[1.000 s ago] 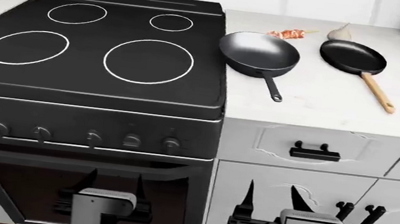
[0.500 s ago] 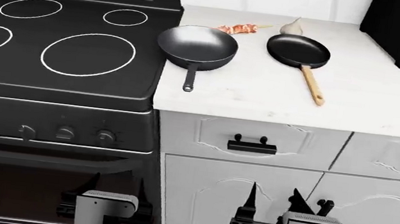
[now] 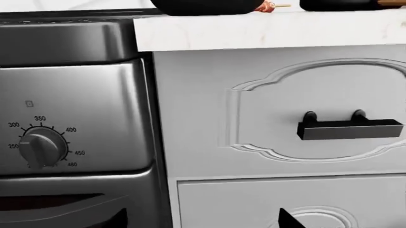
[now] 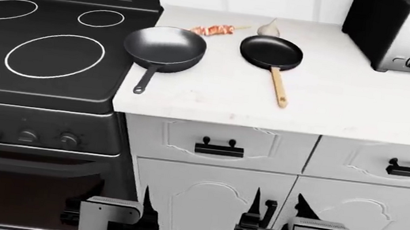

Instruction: Place both pans onto different burners. Then place the garlic and the skewer on different pans.

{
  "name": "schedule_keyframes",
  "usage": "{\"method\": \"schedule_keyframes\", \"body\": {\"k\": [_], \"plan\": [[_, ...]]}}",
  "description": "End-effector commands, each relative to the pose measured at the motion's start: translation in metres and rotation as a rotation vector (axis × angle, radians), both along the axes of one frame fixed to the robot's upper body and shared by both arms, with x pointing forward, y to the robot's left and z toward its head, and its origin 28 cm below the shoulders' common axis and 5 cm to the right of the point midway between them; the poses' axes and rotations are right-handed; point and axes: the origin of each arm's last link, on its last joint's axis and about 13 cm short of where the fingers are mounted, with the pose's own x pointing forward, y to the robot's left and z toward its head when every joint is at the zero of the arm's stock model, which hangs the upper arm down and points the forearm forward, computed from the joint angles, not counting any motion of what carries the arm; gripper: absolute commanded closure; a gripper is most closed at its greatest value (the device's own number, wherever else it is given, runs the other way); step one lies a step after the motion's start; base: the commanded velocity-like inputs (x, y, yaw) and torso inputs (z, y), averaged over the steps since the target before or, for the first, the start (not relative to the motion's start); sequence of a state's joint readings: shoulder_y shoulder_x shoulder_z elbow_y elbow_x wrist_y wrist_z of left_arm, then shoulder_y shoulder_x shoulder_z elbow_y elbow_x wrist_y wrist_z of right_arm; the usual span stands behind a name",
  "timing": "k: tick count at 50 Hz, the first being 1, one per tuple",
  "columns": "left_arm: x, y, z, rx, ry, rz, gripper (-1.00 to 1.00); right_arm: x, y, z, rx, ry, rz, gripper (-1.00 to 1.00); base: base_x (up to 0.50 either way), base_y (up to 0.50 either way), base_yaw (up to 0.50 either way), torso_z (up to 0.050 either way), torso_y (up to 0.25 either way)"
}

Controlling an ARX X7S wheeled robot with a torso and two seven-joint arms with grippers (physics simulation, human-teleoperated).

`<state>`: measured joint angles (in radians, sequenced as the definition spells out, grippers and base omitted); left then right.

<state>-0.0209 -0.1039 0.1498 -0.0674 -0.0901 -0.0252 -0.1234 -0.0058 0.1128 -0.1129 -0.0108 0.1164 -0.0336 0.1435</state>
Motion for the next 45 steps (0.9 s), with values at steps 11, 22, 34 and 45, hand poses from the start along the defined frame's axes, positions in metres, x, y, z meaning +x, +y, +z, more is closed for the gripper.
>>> {"method": "schedule_keyframes", "body": {"k": [11,22,34,45], "plan": [[0.024,0.004,0.083,-0.122,-0.124,-0.004,-1.0,0.015,-0.007,0.094,-0.216,-0.068,0.023,-1.0,0.0,0.0,0.0,0.05,0.0],[0.052,0.006,0.164,-0.174,-0.199,-0.195,-1.0,0.023,-0.013,0.182,-0.297,-0.118,0.217,-1.0,0.0,0.0,0.0,0.05,0.0],[0.064,0.005,0.215,-0.222,-0.134,-0.26,-1.0,0.026,-0.016,0.236,-0.306,-0.109,0.291,-1.0,0.0,0.0,0.0,0.043,0.0],[0.043,0.013,0.234,-0.192,-0.136,-0.364,-1.0,0.011,-0.027,0.271,-0.392,-0.059,0.222,-1.0,0.0,0.0,0.0,0.0,0.0]]}}
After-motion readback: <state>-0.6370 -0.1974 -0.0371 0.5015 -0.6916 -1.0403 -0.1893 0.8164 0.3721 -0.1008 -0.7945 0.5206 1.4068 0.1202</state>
